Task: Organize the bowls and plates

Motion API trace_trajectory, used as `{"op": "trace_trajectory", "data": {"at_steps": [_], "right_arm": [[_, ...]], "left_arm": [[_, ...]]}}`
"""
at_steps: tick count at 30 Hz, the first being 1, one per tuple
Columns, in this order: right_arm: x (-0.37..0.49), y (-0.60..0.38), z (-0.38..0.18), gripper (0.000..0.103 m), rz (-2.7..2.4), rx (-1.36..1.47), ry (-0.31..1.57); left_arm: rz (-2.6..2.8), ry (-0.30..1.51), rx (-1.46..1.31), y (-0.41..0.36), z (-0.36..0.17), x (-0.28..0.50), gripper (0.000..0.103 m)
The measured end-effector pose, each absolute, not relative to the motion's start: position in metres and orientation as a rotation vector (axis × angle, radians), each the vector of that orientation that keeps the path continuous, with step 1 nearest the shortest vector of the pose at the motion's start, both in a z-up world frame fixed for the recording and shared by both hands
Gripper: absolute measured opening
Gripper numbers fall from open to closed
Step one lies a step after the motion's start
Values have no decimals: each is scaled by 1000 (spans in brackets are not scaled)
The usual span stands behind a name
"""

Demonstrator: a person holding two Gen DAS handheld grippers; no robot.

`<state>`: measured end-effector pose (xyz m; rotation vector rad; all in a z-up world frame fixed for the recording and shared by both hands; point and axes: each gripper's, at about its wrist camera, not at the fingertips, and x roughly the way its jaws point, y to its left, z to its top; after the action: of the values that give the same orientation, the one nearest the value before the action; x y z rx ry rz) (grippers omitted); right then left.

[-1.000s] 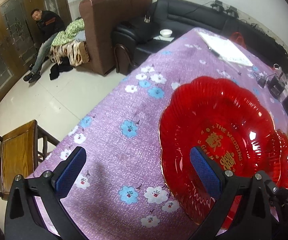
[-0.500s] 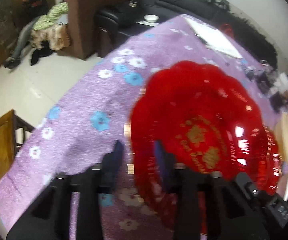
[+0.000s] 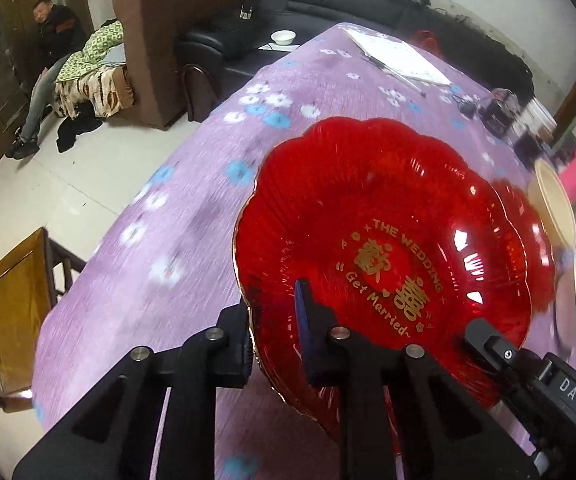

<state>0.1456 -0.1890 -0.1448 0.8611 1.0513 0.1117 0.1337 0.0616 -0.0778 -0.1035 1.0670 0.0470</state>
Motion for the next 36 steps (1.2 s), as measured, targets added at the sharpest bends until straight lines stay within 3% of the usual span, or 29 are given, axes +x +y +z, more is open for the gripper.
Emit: {"op": "trace_trajectory", "data": {"at_steps": [9,14,16,17,19,21,26,29,36], "right_arm": [[75,-164,-141,16,200,830,1106],[56,-148,-139,27,246,774,1114],[49,-151,-130,44,236,733,1068],[43,-157,-122,47,243,730,1032],[34,-174,-112,61,251,754,985],[22,-193,-103,65,238,761,924],[3,-251,-101,65,114,796,852],[1,-283,-106,65,46,857,832],[18,-333,-105,65,-28,965,779]], "left_arm": [[90,1089,-103,90,-78,60,16],[127,1142,-146,102,-94,48,23],[170,1095,-145,106,-87,35,35],[199,1073,-137,108,-83,28,47],[227,1011,-142,110,-72,13,51],[248,951,-157,114,-62,-1,51],[224,784,-166,97,-20,-16,54],[126,749,-159,70,-3,-8,77],[-130,876,-199,-16,5,70,77]]}}
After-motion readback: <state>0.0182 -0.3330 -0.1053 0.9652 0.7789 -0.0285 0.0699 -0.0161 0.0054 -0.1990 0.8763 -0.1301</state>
